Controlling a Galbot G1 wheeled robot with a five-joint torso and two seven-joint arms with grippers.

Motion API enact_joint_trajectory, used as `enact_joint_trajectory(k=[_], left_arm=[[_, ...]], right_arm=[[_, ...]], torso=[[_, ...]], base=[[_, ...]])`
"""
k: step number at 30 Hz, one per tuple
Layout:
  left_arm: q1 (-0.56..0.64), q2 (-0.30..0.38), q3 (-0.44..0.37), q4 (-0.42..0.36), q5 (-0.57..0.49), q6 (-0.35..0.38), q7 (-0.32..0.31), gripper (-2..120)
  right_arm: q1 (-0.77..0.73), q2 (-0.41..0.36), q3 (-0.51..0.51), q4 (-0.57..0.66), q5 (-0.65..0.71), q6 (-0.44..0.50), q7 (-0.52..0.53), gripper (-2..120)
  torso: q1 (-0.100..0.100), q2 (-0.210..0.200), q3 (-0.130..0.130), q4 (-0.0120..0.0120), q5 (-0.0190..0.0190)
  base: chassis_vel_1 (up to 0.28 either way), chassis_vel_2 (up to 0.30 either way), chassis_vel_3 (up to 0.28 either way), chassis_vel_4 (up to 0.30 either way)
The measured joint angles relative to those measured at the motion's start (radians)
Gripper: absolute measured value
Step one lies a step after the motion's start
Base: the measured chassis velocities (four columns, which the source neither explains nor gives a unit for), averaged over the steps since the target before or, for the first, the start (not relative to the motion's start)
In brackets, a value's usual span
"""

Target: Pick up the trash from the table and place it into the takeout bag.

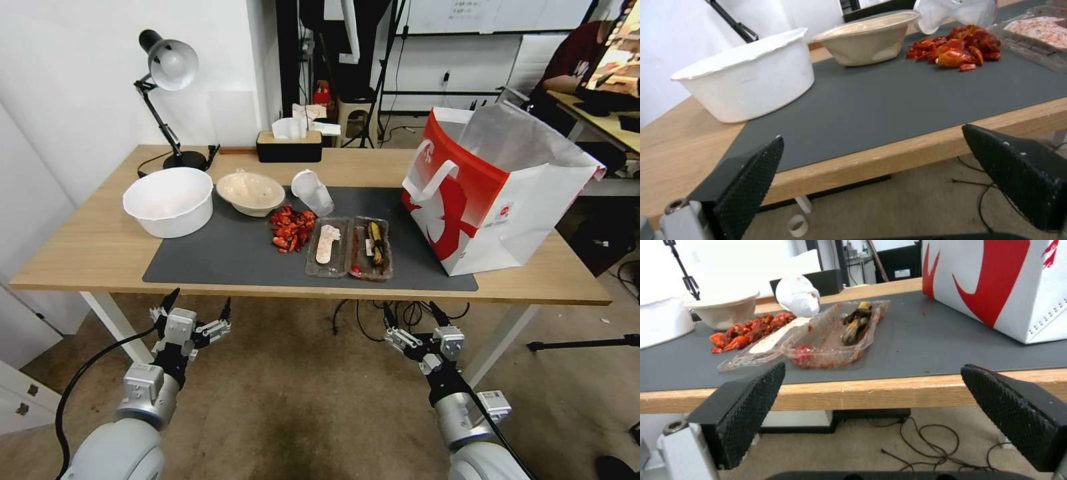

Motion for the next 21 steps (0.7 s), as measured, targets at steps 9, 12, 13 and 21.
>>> enact_joint_trajectory(k=[9, 12, 13, 21], left_arm=[[-0.009, 0.007, -0.001, 0.005, -0.005, 0.0, 0.0, 100], [-0.012, 0.01, -0.001, 0.008, -0.007, 0.0, 0.001, 100], [-0.015, 0.01, -0.001, 0.011, -0.008, 0.0, 0.001, 100], [-0.029, 0.02, 0.0, 0.015, -0.022, 0.002, -0.001, 100]], right_arm=[[0.0, 0.0, 0.0, 0.0, 0.0, 0.0, 0.0, 100], [0.0, 0.0, 0.0, 0.0, 0.0, 0.0, 0.0, 100], [0.0, 0.0, 0.0, 0.0, 0.0, 0.0, 0.0, 100], [0.0, 0.0, 0.0, 0.0, 0.0, 0.0, 0.0, 100]], torso=[[0.0, 0.0, 0.0, 0.0, 0.0], [0.0, 0.0, 0.0, 0.0, 0.0], [0.0, 0.0, 0.0, 0.0, 0.0], [0.0, 0.0, 0.0, 0.0, -0.0001]], base=[[0.0, 0.0, 0.0, 0.0], [0.0, 0.0, 0.0, 0.0], [0.0, 0.0, 0.0, 0.0], [0.0, 0.0, 0.0, 0.0]])
